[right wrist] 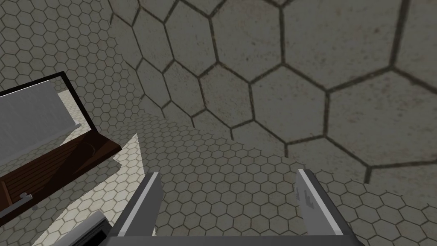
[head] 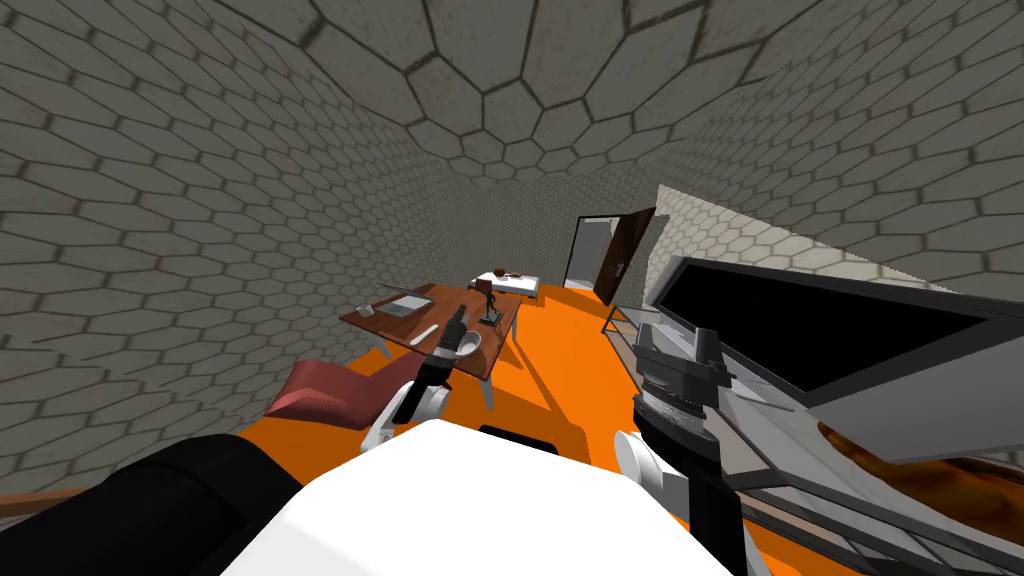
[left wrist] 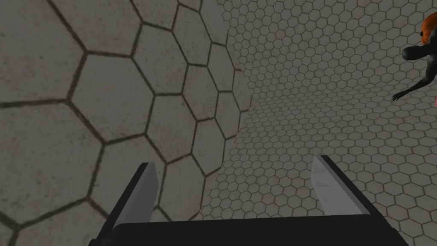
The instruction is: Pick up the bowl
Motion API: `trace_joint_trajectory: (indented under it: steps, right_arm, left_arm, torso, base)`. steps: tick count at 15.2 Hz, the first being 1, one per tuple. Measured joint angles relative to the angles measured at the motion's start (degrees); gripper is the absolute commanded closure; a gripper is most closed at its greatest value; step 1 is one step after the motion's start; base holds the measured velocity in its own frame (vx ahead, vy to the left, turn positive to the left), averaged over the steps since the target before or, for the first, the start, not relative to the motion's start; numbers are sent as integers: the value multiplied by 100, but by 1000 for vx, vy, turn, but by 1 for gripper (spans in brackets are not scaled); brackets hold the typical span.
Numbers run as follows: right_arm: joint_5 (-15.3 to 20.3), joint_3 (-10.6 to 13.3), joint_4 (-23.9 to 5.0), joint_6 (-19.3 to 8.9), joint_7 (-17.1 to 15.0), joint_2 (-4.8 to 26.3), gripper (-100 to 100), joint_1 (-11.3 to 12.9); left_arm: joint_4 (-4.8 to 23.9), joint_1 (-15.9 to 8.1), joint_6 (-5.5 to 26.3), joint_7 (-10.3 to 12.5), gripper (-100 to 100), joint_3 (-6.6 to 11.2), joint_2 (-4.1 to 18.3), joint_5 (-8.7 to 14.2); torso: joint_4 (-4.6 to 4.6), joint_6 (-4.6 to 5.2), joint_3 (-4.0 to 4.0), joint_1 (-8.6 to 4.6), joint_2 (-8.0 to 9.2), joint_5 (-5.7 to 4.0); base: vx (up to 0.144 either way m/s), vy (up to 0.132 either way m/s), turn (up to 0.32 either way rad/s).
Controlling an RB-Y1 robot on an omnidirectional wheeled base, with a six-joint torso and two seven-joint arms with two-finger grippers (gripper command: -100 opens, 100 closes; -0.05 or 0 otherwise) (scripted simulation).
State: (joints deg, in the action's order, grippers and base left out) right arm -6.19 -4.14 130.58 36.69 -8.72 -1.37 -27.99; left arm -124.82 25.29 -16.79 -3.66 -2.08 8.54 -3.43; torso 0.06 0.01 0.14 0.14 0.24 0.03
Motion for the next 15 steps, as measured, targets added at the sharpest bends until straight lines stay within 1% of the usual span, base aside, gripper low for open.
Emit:
trace_joint_trajectory:
  steps: [2,4,6,9,12,14,15]
  right_arm:
    - [0,0,0,0,0,0,0,0]
    - [0,0,0,0,0,0,0,0]
    - [0,0,0,0,0,0,0,0]
    - [0,0,0,0,0,0,0,-1]
    - [0,0,0,0,0,0,0,-1]
    - [0,0,0,0,0,0,0,-1]
    - [0,0,0,0,0,0,0,-1]
  left_arm:
    - [55,-47,215,91,-100,32,123,80]
    - [129,-73,408,157,-100,17,193,134]
    - [225,-150,615,204,-100,-12,238,179]
    - [402,-286,950,312,-100,-6,348,279]
    - [493,-338,1274,418,-100,-13,437,368]
    - [567,-409,1502,477,-100,-22,481,424]
    - [600,-458,1651,528,-100,-8,545,480]
  torso:
    - [-2,0,-6,-1,-10,0]
    - [-3,0,-8,-1,-13,0]
    - [-4,0,-9,-1,-15,0]
    - [-4,0,-10,-2,-18,0]
    - [-4,-1,-11,-3,-19,-1]
    - [-5,0,-13,-3,-22,-1]
    - [-5,0,-13,-1,-22,-1]
  base:
    - [-22,23,-22]
    - [-24,26,-25]
    - [-21,25,-26]
    - [-18,22,-33]
    - [-11,22,-20]
    - [-7,24,-35]
    - [-7,27,-41]
